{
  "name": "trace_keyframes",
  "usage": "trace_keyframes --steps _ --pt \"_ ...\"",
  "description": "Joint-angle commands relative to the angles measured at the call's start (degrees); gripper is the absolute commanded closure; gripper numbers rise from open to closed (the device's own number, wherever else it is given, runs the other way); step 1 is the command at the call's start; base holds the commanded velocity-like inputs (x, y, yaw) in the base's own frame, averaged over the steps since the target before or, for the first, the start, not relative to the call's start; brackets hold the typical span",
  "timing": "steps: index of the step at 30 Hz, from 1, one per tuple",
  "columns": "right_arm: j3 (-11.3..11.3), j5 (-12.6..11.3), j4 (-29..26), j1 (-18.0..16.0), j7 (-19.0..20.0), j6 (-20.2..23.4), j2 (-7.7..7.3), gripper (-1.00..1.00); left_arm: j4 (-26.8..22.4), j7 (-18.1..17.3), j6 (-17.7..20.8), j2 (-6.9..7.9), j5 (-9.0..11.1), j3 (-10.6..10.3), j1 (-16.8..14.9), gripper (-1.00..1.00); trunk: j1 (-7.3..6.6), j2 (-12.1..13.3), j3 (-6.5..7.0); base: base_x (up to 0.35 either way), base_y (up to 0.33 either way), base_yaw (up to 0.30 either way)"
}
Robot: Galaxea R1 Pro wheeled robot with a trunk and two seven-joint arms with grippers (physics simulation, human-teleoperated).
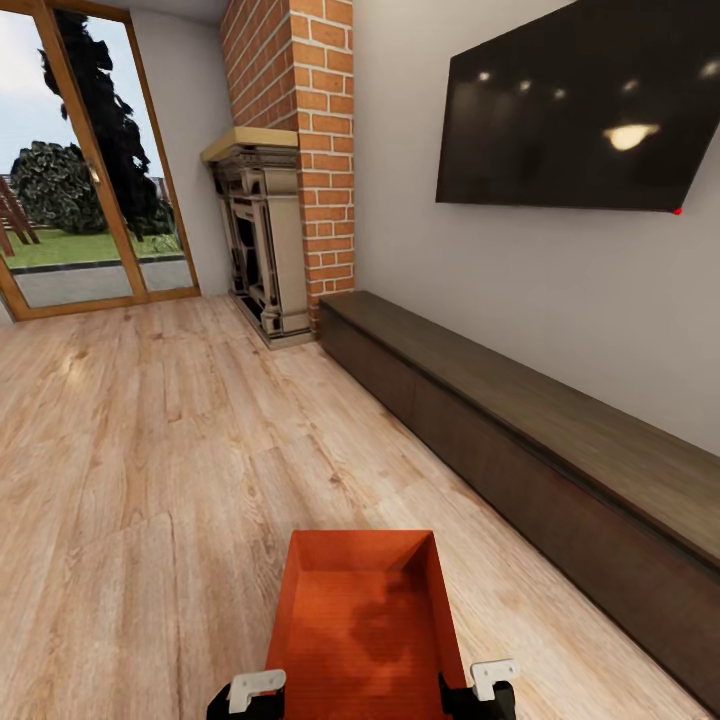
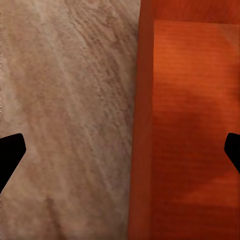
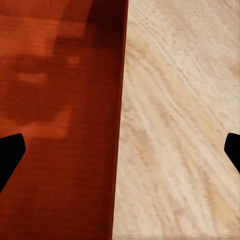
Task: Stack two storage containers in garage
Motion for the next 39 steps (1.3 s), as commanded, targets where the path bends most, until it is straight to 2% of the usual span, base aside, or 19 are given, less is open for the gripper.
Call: trace_keyframes --steps 1,6,13,19,35,39 --pt "0.4 0.2 0.1 0.0 -0.5 -0.1 -0.01 -1.0 0.1 0.4 -0.2 0.04 0.6 -0.5 0.0 -1.0 -0.01 0.0 -0.05 0.0 0.0 0.0" --pt "0.4 0.2 0.1 0.0 -0.5 -0.1 -0.01 -1.0 0.0 0.6 -0.2 0.04 0.6 -0.4 0.0 -1.0 0.12 -0.1 -1.16 0.0 0.0 0.0" --pt "0.4 0.2 0.1 0.0 -0.5 -0.1 -0.01 -1.0 0.0 0.7 -0.2 0.04 0.6 -0.4 0.0 -1.0 0.12 -0.1 -1.16 0.0 0.0 0.0" --pt "0.4 0.2 0.1 0.0 -0.5 -0.1 -0.01 -1.0 0.0 0.7 -0.2 0.04 0.6 -0.4 0.0 -1.0 0.27 -0.2 -2.49 0.0 0.0 0.0" --pt "0.4 0.2 0.1 0.0 -0.5 -0.2 -0.01 -1.0 0.0 0.8 -0.2 0.09 0.6 -0.4 0.0 -1.0 0.27 -0.2 -2.49 0.0 0.0 0.0" --pt "0.4 0.2 0.1 0.0 -0.5 -0.2 -0.01 -1.0 0.0 0.8 -0.2 0.07 0.6 -0.4 0.0 -1.0 0.37 -0.2 -3.37 0.0 0.0 0.0"
